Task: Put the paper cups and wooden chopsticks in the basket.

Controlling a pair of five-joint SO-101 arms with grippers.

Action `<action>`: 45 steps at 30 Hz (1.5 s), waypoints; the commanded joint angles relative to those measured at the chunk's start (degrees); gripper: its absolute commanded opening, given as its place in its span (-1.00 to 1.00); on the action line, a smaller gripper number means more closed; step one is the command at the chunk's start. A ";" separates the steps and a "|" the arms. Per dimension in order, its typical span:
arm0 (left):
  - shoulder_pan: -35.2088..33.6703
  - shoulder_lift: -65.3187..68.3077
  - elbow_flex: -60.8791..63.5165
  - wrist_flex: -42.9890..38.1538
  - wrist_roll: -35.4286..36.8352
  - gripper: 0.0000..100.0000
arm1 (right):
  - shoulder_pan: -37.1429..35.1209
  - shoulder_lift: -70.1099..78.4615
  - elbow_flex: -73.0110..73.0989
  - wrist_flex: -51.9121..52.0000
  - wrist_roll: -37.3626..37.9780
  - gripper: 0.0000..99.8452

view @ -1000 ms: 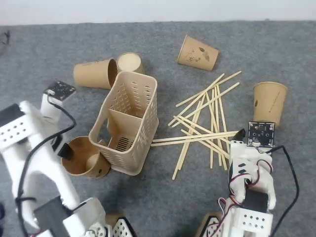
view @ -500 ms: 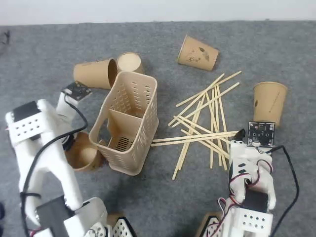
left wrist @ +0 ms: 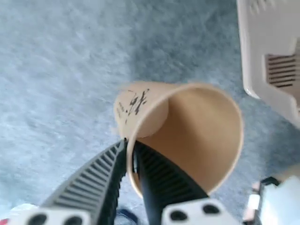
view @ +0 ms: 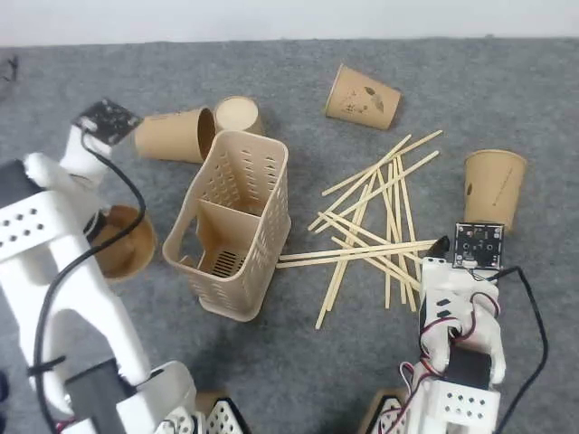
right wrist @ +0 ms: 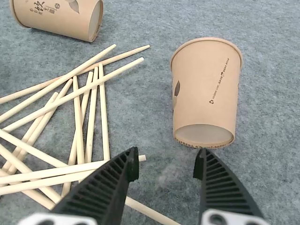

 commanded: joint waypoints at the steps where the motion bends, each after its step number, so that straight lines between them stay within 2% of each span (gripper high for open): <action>1: 2.73 -1.76 -7.96 1.41 -0.09 -0.98 | -0.40 -0.31 0.97 0.13 0.62 -0.59; 6: 10.02 -10.90 -15.96 1.49 0.00 -0.98 | -0.40 -0.31 0.97 0.13 0.62 -0.59; 14: 17.67 -24.97 -16.40 1.49 0.26 -0.98 | -0.40 -0.31 0.97 0.04 0.62 -0.59; 22: 24.70 -31.38 -16.66 1.58 7.21 -0.98 | -0.40 -0.31 0.97 0.04 0.62 -0.59; 26: 28.84 -32.35 -16.48 1.67 13.80 -0.98 | -0.40 -0.31 0.97 -0.04 0.62 -0.59; 29: 32.35 -32.00 -16.48 1.67 21.45 -0.98 | -0.40 -0.31 0.97 -0.04 0.62 -0.59; 32: 35.60 -32.00 -16.66 1.67 31.30 -0.98 | -0.40 -0.31 0.97 -0.04 0.62 -0.59; 35: 38.33 -32.44 -17.80 1.58 45.54 -0.98 | -0.40 -0.31 0.97 -0.04 0.62 -0.59; 37: 39.47 -32.44 -18.51 1.58 52.57 -0.98 | -0.40 -0.31 0.97 -0.04 0.62 -0.59; 41: 39.82 -32.09 -17.36 1.58 54.77 -0.98 | -0.40 -0.31 0.97 0.04 0.62 -0.59; 45: 38.68 -32.18 -8.66 1.32 58.55 -0.98 | -0.40 -0.31 0.97 0.04 0.62 -0.59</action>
